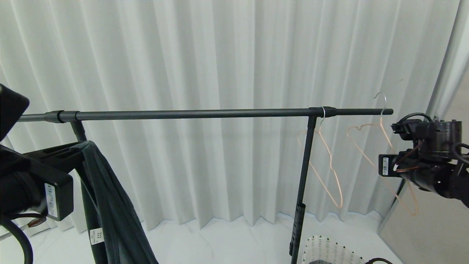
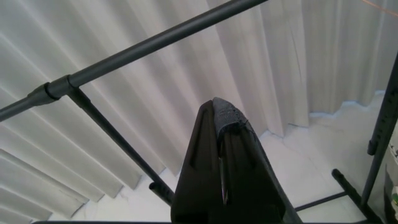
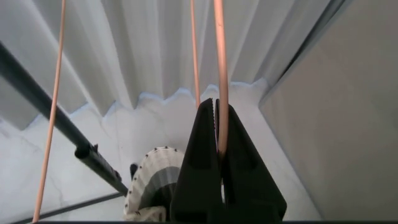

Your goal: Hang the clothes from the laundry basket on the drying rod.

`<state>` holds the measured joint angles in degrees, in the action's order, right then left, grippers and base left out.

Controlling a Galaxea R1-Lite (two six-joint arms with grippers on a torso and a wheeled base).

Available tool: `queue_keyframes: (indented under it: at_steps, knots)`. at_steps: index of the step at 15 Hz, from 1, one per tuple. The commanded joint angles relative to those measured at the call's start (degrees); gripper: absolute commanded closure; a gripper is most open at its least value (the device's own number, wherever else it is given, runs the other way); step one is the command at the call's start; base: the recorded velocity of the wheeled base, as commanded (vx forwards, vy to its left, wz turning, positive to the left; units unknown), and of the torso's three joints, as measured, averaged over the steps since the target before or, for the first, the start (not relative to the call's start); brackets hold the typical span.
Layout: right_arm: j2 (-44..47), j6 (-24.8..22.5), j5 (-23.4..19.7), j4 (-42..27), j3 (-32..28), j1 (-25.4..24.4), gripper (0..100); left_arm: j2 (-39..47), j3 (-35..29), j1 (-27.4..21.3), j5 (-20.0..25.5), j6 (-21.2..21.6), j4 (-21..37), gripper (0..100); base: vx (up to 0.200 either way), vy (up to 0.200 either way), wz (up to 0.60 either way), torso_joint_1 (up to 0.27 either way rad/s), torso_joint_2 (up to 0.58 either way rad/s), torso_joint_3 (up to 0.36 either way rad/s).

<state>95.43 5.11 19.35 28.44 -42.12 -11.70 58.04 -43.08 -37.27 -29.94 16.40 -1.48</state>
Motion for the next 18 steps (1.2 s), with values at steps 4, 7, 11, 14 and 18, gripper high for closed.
queue_keyframes:
  at_steps: [4,7,11,14,18]
  knots:
    - [-12.90,-2.73,0.52,-0.05,11.44,-0.78,100,-0.21,1.51,1.50,-0.12,3.12,-0.02,100,-0.050,0.000,0.00,0.001,0.00,0.002]
    - [-16.94,-4.49,0.60,-0.05,15.40,-1.57,100,-0.21,1.69,4.83,0.15,3.38,-0.02,100,-0.200,0.000,0.00,0.007,0.01,0.001]
    - [-24.15,-7.13,1.04,-0.76,19.35,-3.94,100,0.32,2.48,7.12,1.02,3.29,-0.02,100,-0.200,0.000,0.00,-0.007,0.00,0.005]
    - [-30.13,-9.24,1.22,-5.85,18.92,-4.03,100,-0.03,4.50,7.38,1.20,3.03,-0.11,100,-0.200,0.000,0.00,0.001,0.00,0.002]
    - [-32.41,-8.45,-2.03,-5.68,15.75,-10.45,100,1.02,2.74,8.79,1.11,3.12,-0.11,100,-0.200,0.000,0.00,0.002,0.00,0.002]
